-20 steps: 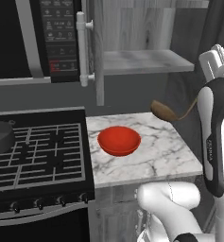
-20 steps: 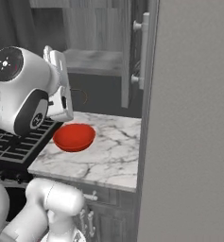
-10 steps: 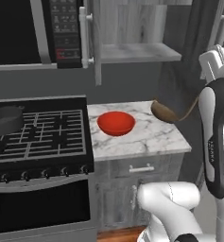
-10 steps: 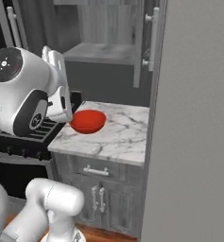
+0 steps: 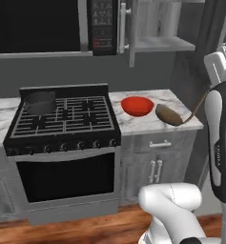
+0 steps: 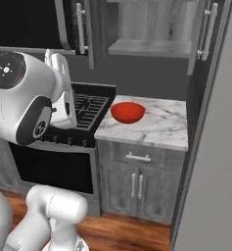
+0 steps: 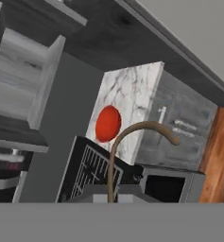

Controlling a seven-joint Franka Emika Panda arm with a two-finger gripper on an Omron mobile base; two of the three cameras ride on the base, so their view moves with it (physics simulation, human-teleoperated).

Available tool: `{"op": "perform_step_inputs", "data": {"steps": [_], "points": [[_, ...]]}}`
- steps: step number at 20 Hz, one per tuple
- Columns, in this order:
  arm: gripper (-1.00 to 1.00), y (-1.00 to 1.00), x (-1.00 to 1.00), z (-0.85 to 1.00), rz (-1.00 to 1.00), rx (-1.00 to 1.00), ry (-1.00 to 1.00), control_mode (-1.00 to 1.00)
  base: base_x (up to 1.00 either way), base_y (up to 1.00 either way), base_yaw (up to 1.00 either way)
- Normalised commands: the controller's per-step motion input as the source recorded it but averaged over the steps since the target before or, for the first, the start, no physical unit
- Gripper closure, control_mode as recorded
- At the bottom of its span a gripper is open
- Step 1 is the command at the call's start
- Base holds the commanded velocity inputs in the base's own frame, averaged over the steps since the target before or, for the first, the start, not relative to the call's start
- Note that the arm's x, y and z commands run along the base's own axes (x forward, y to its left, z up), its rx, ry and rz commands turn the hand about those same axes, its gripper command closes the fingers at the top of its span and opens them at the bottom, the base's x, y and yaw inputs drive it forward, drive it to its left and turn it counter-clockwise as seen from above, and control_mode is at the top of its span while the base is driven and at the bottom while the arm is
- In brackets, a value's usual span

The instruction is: Open the cabinet and move the ladle to the pot. Then close the cabinet.

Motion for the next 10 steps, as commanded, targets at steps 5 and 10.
{"op": "perform_step_inputs", "data": {"steps": [5, 10], "points": [[1.0, 0.0, 0.0, 0.0, 0.0, 0.0, 0.0, 1.0, 0.05, 1.0, -0.09], [1.0, 0.0, 0.0, 0.0, 0.0, 0.0, 0.0, 1.0, 0.44, 1.0, -0.24]]}}
